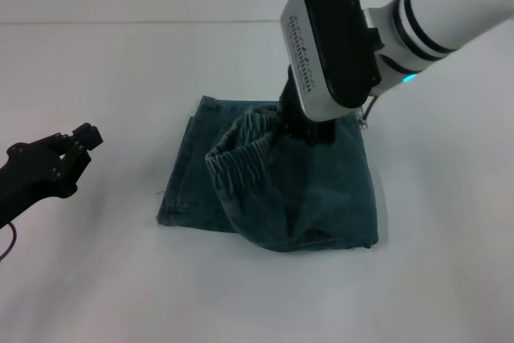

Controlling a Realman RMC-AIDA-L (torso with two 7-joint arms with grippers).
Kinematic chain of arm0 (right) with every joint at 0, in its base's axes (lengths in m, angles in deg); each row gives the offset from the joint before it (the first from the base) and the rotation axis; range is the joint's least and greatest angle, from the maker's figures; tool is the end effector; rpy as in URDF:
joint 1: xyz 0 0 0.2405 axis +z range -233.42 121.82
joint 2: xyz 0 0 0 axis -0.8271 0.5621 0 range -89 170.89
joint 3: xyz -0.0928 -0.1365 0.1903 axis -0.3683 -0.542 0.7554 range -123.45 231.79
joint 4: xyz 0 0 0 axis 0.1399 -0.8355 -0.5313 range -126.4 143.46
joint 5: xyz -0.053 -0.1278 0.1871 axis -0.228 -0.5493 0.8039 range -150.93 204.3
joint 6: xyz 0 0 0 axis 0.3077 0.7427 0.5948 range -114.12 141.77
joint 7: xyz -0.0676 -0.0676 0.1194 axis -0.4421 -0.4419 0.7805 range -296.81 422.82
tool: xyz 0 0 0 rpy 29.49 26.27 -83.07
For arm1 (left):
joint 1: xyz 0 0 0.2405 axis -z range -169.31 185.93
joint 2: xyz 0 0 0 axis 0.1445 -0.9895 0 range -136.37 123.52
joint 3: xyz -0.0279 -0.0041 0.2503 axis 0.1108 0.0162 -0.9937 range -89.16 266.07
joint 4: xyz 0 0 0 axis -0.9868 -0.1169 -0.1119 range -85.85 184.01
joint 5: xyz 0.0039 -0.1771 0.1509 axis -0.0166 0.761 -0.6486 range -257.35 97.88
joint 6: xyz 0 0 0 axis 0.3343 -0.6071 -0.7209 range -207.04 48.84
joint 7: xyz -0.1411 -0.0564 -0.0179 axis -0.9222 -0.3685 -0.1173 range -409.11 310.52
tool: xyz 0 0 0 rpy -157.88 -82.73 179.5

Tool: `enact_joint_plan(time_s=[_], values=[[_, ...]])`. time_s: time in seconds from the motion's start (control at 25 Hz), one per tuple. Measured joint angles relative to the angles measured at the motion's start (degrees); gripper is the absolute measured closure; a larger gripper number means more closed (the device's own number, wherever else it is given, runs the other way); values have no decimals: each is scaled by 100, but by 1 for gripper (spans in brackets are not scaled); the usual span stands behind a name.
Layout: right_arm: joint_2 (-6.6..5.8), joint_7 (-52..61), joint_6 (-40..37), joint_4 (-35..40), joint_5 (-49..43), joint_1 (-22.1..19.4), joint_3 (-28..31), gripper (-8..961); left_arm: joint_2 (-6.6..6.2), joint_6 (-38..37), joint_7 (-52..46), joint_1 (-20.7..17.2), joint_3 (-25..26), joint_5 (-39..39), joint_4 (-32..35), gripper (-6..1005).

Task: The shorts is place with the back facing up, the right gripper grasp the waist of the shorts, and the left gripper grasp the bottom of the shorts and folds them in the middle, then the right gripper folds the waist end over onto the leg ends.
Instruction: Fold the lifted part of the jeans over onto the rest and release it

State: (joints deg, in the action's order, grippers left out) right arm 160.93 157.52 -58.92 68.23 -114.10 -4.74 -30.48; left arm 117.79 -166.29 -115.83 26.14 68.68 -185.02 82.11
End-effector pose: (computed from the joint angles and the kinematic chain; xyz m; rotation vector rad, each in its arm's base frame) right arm 0.0947 0.4209 -0.0693 -2.8438 -0.5757 -0.4958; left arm -0.3438 0.2907 0.0075 -2.1377 -0.8026 -0.9391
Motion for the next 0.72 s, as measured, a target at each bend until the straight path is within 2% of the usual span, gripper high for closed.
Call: enact_joint_plan(time_s=[0.28, 0.52, 0.72], values=[[32, -688, 534, -354, 241, 187, -176, 862, 0, 59, 0, -3, 0, 1, -63, 921], [34, -1436, 1168, -453, 901, 102, -531, 847, 6, 105, 0, -6, 0, 8, -67, 920], [34, -1165, 1368, -470, 994, 152, -740, 835, 4, 233, 0, -25, 18, 7, -67, 920]])
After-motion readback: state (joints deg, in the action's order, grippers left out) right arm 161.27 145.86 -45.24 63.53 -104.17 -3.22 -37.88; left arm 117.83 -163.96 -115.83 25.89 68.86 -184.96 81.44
